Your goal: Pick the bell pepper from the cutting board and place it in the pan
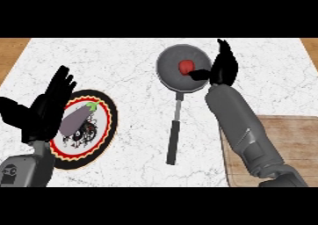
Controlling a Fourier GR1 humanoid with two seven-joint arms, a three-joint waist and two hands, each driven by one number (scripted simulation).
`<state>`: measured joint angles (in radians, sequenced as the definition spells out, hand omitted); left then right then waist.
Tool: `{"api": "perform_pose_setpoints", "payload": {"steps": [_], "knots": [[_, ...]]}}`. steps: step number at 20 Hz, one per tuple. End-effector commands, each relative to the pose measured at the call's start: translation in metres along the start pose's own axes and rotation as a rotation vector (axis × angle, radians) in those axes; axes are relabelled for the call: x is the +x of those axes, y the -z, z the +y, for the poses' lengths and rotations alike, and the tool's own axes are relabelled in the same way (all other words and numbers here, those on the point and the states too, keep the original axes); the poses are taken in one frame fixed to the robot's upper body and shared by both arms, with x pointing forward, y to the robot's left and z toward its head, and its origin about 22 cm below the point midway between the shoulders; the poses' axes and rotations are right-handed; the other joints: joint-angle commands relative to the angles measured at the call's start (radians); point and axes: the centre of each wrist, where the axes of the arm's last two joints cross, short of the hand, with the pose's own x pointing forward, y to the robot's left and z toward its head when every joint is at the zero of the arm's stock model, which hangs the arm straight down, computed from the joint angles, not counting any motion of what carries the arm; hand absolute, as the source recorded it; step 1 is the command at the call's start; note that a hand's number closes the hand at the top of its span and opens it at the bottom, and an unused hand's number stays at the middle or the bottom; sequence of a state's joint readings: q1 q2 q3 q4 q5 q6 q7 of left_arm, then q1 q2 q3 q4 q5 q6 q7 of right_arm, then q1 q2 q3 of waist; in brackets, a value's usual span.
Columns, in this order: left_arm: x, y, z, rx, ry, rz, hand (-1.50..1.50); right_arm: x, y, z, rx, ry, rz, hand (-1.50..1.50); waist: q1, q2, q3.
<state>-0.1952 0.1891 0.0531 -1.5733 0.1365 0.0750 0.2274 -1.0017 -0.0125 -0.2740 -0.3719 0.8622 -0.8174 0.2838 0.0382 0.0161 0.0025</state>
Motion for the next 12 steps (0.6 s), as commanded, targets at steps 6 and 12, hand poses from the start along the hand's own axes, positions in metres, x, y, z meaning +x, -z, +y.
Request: {"api": "perform_pose_setpoints", "payload": {"steps": [6, 12], "knots": [[-0.014, -0.011, 0.012, 0.064, 0.003, 0.013, 0.0, -0.042, 0.004, -0.029, -0.039, 0.387, -0.011, -1.5, -0.046, -0.026, -0.001], [-0.012, -0.007, 0.026, 0.087, 0.009, 0.05, 0.0, -0.105, -0.026, -0.049, 0.09, 0.541, -0.061, -1.5, -0.078, -0.034, -0.002]]}}
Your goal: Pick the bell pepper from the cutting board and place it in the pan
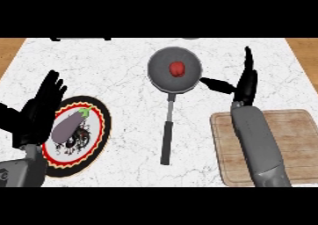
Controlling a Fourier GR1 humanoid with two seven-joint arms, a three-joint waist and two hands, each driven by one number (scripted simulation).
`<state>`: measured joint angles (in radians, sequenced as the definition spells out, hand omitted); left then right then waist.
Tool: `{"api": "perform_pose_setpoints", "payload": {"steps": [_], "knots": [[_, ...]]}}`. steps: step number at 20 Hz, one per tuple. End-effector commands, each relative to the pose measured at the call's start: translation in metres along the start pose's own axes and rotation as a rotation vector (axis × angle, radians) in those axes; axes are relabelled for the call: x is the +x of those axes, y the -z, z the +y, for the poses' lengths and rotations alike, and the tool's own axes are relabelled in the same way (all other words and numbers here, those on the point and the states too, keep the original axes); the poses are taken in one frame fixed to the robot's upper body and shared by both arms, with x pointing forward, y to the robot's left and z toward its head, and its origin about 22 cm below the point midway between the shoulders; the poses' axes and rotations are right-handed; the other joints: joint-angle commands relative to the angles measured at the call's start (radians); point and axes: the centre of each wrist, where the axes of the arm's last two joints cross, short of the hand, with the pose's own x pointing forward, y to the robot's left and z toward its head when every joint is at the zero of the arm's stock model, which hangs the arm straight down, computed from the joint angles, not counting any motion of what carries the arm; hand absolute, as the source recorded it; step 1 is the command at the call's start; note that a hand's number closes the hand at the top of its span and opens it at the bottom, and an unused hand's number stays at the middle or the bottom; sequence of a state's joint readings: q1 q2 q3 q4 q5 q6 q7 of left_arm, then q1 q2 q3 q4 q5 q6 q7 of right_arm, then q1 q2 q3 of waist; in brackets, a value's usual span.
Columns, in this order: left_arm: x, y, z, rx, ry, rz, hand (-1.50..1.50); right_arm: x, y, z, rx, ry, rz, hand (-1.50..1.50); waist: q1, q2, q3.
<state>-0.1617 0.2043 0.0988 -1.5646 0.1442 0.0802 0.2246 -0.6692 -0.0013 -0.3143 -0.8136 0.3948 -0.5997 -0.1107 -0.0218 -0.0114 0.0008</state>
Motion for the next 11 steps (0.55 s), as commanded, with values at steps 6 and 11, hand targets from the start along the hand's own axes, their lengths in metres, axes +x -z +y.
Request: {"api": "perform_pose_setpoints", "payload": {"steps": [6, 11], "knots": [[0.006, -0.007, 0.008, -0.011, 0.007, -0.015, 0.0, -0.018, -0.07, -0.07, 0.079, 0.057, -0.06, -1.5, 0.006, 0.005, -0.001], [-0.011, 0.01, -0.008, -0.019, -0.012, -0.002, 0.0, -0.019, -0.095, -0.083, 0.044, 0.041, -0.057, -1.5, 0.017, 0.011, -0.001]]}}
